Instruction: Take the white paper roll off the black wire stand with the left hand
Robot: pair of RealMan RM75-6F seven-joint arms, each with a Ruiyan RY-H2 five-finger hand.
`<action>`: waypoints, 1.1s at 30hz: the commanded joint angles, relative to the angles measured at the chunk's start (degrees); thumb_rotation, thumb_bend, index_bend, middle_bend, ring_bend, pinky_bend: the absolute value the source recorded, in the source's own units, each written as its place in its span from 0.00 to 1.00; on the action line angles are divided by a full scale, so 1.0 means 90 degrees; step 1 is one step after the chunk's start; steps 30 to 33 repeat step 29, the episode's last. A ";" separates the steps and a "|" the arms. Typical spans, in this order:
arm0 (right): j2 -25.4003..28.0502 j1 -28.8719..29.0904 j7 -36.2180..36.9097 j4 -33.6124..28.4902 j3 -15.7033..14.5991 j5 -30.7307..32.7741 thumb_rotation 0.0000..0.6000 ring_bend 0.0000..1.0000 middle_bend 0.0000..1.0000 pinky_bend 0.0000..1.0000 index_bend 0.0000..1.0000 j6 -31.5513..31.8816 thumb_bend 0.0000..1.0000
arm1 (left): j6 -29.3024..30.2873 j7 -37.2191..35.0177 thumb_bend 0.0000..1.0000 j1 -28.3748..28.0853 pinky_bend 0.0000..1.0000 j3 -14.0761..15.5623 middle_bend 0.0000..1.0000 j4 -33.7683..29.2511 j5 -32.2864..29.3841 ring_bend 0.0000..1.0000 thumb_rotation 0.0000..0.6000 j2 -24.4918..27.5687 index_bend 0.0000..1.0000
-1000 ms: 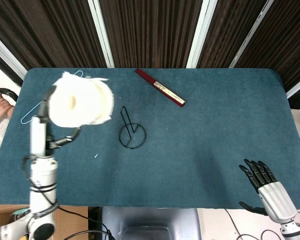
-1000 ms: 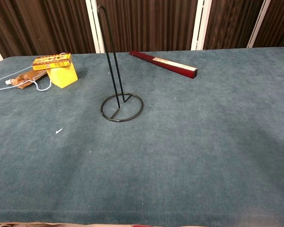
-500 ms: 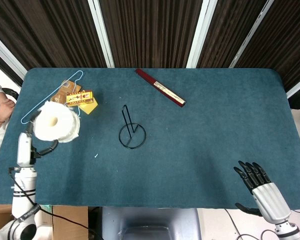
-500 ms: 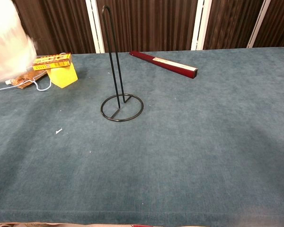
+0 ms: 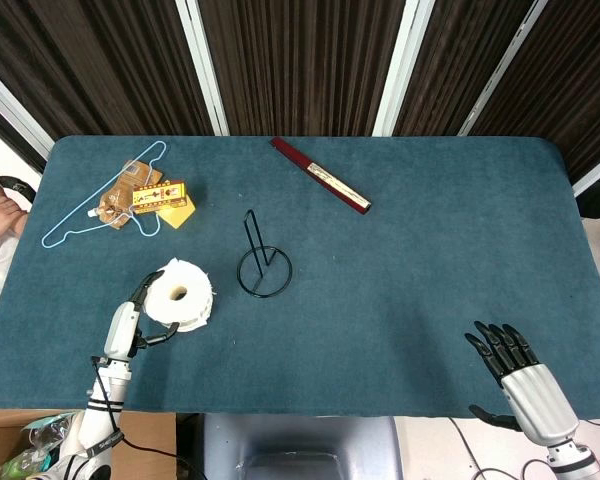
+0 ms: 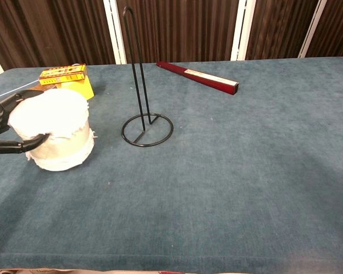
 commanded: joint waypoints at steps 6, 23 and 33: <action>-0.0005 0.0001 -0.0113 0.0007 -0.0038 -0.0038 1.00 0.00 0.00 0.00 0.00 -0.0048 0.06 | -0.0156 -0.0062 0.39 -0.0053 0.01 0.0246 0.00 -0.0185 0.0230 0.00 1.00 0.0404 0.00; -0.0076 -0.0031 -0.0302 0.0014 -0.0081 -0.0137 1.00 0.00 0.00 0.00 0.00 -0.0025 0.06 | 0.2217 0.1281 0.38 0.1195 0.00 0.1741 0.00 -0.1426 0.2519 0.00 1.00 0.3147 0.00; -0.0178 -0.0017 -0.0555 -0.0034 -0.0117 -0.0174 1.00 0.00 0.00 0.00 0.00 -0.0163 0.06 | 0.2190 0.2281 0.40 0.1316 0.00 0.1755 0.00 -0.1648 0.2601 0.00 1.00 0.3258 0.00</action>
